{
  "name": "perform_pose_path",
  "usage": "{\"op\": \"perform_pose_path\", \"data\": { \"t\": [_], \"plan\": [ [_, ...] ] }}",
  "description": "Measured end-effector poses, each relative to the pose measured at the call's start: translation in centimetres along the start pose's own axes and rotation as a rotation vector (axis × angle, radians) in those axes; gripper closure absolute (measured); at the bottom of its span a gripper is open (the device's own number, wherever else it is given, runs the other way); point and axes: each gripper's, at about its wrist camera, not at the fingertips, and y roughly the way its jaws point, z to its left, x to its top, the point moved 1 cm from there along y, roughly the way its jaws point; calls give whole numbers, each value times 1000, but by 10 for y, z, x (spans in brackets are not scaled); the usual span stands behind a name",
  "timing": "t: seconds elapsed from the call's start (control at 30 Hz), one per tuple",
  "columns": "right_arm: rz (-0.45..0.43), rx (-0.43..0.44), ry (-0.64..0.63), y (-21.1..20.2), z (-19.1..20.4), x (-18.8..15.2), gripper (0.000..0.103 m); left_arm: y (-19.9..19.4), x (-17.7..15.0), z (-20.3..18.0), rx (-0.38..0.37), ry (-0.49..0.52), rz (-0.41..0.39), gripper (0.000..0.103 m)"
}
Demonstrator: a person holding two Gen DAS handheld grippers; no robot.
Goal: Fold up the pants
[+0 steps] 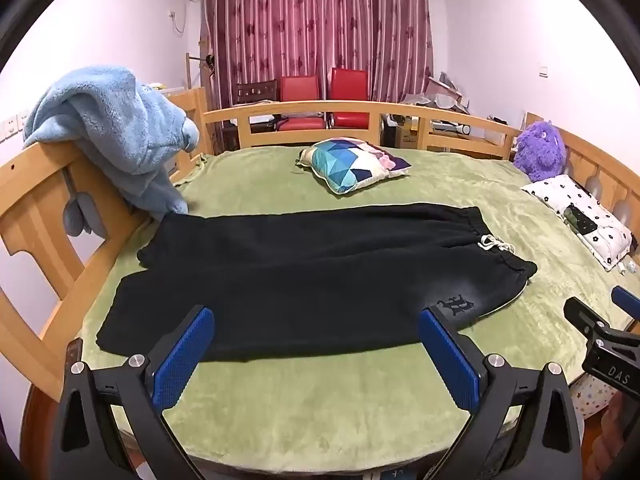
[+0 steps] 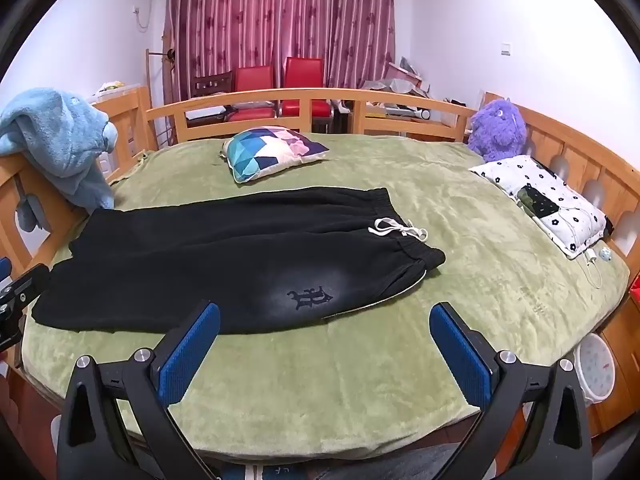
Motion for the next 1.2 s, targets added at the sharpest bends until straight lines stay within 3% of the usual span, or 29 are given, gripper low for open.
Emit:
{"op": "perform_pose_path", "data": {
  "t": [0.13,0.33,1.2],
  "plan": [
    [-4,-4,-1,-5,1,-1,0,1,4,4,-9,-20,41,0],
    [14,-4,-22,-9,10,-4,0,2,-7,7,25,-16,23,0],
    [-4,14,-22,-21,12,-5,0,-9,-9,3,5,-31,5,0]
  ]
}}
